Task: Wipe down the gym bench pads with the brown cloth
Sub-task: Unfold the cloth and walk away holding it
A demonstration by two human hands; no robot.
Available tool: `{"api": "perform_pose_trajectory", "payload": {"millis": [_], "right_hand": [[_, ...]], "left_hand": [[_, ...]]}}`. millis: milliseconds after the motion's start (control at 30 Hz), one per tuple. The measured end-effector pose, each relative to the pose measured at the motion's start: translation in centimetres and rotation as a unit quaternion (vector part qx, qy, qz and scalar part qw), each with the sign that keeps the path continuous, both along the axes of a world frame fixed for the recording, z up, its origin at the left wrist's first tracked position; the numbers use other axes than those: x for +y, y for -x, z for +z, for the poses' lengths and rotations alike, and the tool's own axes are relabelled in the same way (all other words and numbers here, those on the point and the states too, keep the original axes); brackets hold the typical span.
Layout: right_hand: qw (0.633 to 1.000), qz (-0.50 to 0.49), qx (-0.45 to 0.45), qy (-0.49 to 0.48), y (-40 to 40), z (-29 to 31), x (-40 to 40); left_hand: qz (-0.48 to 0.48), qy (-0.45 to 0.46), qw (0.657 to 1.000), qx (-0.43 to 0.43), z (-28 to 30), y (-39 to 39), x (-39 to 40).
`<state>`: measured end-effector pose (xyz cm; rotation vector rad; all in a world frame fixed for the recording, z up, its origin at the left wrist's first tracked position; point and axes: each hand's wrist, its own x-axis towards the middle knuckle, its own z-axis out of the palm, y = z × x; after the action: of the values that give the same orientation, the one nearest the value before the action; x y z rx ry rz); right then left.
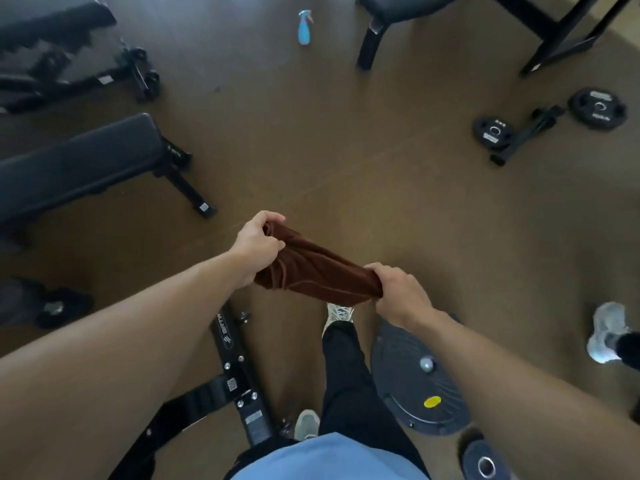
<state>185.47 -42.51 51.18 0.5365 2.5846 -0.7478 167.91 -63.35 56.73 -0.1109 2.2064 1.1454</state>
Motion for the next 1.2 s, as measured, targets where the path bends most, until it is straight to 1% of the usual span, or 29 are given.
{"api": "perform_pose_trajectory", "payload": {"millis": [67, 133, 200, 233, 267, 300, 333, 367, 400, 433, 467, 500, 533, 600, 633, 700, 800, 933, 1000, 1067, 1200], "right_hand": [[0.996, -0.045, -0.029, 0.077, 4.3, -1.4, 2.9], [0.975, -0.150, -0.010, 0.163, 8.8, -2.8, 5.9], [0.925, -0.292, 0.039, 0.239, 13.7, -3.0, 8.9], [0.901, -0.342, 0.063, 0.260, 16.3, -2.9, 10.5], [0.887, -0.364, 0.079, 0.271, 18.8, -2.7, 12.0], [0.890, -0.351, 0.080, 0.279, 21.3, -2.3, 13.6], [0.908, -0.299, 0.060, 0.287, 23.8, -1.6, 15.3], [0.936, -0.213, 0.005, 0.281, 26.4, -0.8, 17.0], [0.957, -0.108, -0.075, 0.260, 29.1, 0.1, 18.3], [0.961, -0.013, -0.149, 0.231, 31.8, 0.9, 19.4], [0.959, 0.046, -0.190, 0.205, 34.7, 1.2, 20.3], [0.960, 0.065, -0.193, 0.192, 37.9, 1.4, 21.0], [0.966, 0.051, -0.169, 0.191, 41.3, 1.6, 21.4], [0.973, -0.015, -0.081, 0.215, 48.0, 1.6, 22.1], [0.971, -0.039, -0.043, 0.233, 51.4, 1.4, 22.2], [0.961, -0.060, -0.008, 0.269, 58.2, 0.8, 22.5], [0.956, -0.047, 0.001, 0.289, 67.7, -0.5, 23.0], [0.949, -0.088, 0.004, 0.302, 78.5, 0.7, 25.4], [0.957, -0.094, 0.016, 0.274, 83.6, 1.1, 27.6], [0.969, -0.100, 0.024, 0.226, 88.9, 0.4, 30.1], [0.954, -0.156, 0.008, 0.255, 99.7, -1.6, 35.0]], "left_hand": [[-0.031, 0.020, 0.999, 0.038, 0.2, 4.7, 3.3], [-0.033, 0.049, 0.996, 0.073, 0.4, 9.6, 6.9], [0.032, 0.092, 0.992, 0.082, 0.9, 14.6, 10.0], [0.073, 0.108, 0.989, 0.068, 1.0, 17.0, 11.3], [0.100, 0.117, 0.987, 0.051, 1.1, 19.5, 12.4], [0.113, 0.123, 0.985, 0.039, 1.1, 21.9, 13.4], [0.108, 0.125, 0.985, 0.040, 1.1, 24.3, 14.3], [0.091, 0.117, 0.987, 0.055, 1.4, 26.7, 15.4], [0.063, 0.103, 0.990, 0.076, 1.7, 28.9, 16.5], [0.029, 0.080, 0.992, 0.094, 2.1, 31.0, 17.7], [-0.012, 0.056, 0.993, 0.106, 2.5, 33.0, 18.9], [-0.057, 0.042, 0.990, 0.119, 2.8, 35.2, 20.0], [-0.101, 0.041, 0.985, 0.130, 2.9, 37.5, 21.1], [-0.167, 0.038, 0.975, 0.139, 3.1, 42.5, 23.3], [-0.181, 0.030, 0.973, 0.143, 3.2, 45.2, 24.3], [-0.174, -0.003, 0.976, 0.133, 3.5, 51.0, 26.3], [-0.146, -0.057, 0.983, 0.093, 4.8, 60.3, 29.1], [-0.105, -0.114, 0.988, -0.001, 7.7, 72.2, 32.4], [-0.086, -0.140, 0.985, -0.043, 8.8, 78.0, 34.2], [-0.079, -0.141, 0.985, -0.059, 9.3, 83.9, 36.1], [-0.055, -0.127, 0.988, -0.073, 8.3, 96.4, 39.5]]}}
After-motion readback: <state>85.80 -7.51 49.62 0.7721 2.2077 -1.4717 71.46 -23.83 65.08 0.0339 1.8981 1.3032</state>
